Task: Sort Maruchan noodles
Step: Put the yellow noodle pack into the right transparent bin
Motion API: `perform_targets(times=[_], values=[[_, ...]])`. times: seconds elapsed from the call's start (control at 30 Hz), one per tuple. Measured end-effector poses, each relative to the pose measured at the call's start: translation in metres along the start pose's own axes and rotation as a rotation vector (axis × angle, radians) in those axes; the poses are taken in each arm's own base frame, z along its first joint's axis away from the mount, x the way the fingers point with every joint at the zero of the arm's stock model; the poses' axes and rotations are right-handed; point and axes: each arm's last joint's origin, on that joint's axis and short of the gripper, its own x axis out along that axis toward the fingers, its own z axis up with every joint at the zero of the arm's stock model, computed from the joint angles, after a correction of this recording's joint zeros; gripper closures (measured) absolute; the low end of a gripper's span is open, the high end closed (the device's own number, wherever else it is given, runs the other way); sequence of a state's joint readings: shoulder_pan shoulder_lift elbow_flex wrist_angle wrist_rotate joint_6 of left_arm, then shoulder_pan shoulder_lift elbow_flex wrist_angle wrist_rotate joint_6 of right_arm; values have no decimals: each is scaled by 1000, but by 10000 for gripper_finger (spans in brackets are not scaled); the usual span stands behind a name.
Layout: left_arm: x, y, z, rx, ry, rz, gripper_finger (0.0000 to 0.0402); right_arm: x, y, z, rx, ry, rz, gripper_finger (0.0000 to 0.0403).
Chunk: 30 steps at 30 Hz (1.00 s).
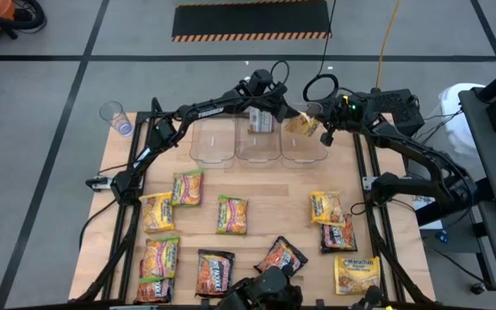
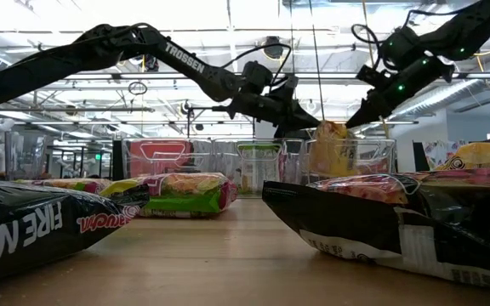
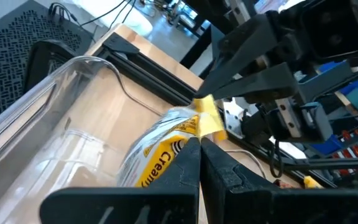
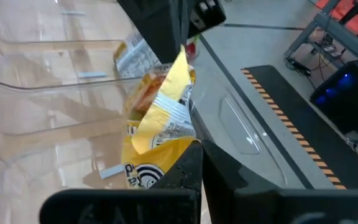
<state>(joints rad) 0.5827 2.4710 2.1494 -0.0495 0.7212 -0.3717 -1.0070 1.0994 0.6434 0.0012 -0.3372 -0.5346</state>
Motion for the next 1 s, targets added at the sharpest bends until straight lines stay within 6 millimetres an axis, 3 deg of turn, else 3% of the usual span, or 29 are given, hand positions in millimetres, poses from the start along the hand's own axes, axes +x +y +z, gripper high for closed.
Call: perform_targets(times=[0.27, 0.47, 1.0], values=[[-1, 3, 1, 0, -24, 61, 401, 10, -9, -6, 10, 3, -27, 403], [-6, 9, 4, -4, -39, 92, 401, 8, -19, -6, 4, -15, -121, 403], [-9, 14, 6, -58, -86, 198, 401, 4, -29, -10, 21, -12, -169, 403]])
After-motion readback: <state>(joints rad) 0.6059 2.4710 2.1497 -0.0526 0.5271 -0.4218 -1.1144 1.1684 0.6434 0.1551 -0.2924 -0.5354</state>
